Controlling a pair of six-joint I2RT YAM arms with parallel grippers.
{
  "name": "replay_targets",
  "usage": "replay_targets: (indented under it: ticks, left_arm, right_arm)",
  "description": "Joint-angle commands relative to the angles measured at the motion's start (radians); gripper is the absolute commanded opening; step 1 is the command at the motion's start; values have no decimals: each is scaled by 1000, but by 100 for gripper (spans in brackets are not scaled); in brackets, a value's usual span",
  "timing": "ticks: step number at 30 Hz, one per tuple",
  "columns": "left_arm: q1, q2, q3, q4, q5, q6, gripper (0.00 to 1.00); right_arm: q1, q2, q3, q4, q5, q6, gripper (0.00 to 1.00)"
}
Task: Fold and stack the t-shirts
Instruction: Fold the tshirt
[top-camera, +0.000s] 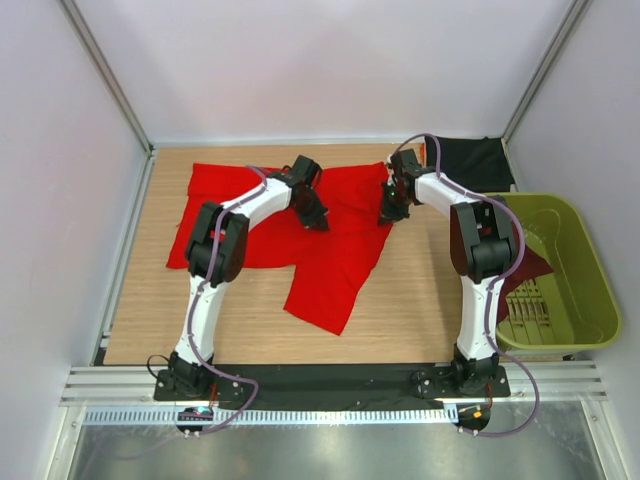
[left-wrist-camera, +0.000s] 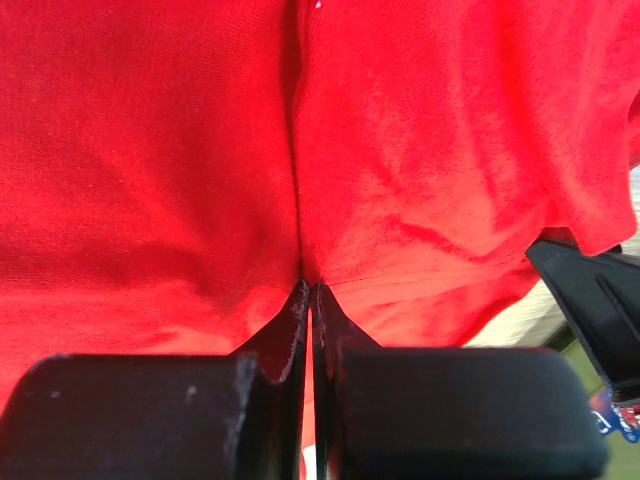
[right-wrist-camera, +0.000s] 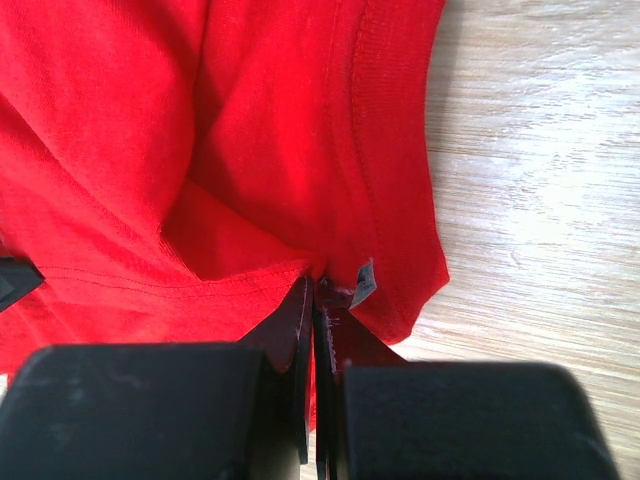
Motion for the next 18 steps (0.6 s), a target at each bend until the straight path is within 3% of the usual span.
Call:
replay_targets:
  ticks: [1,11,18]
  left_arm:
    - [-4,0,43,4,-16,14,0]
    - [1,3,110,-49,-4,14,3]
    - [1,11,121,-94,-11,21,0]
  right_arm:
    - [2,-46,-17,-15,7,20,1]
    - [2,-75,19,-70,28,58,2]
    - [5,-87,14,-86,38,111,2]
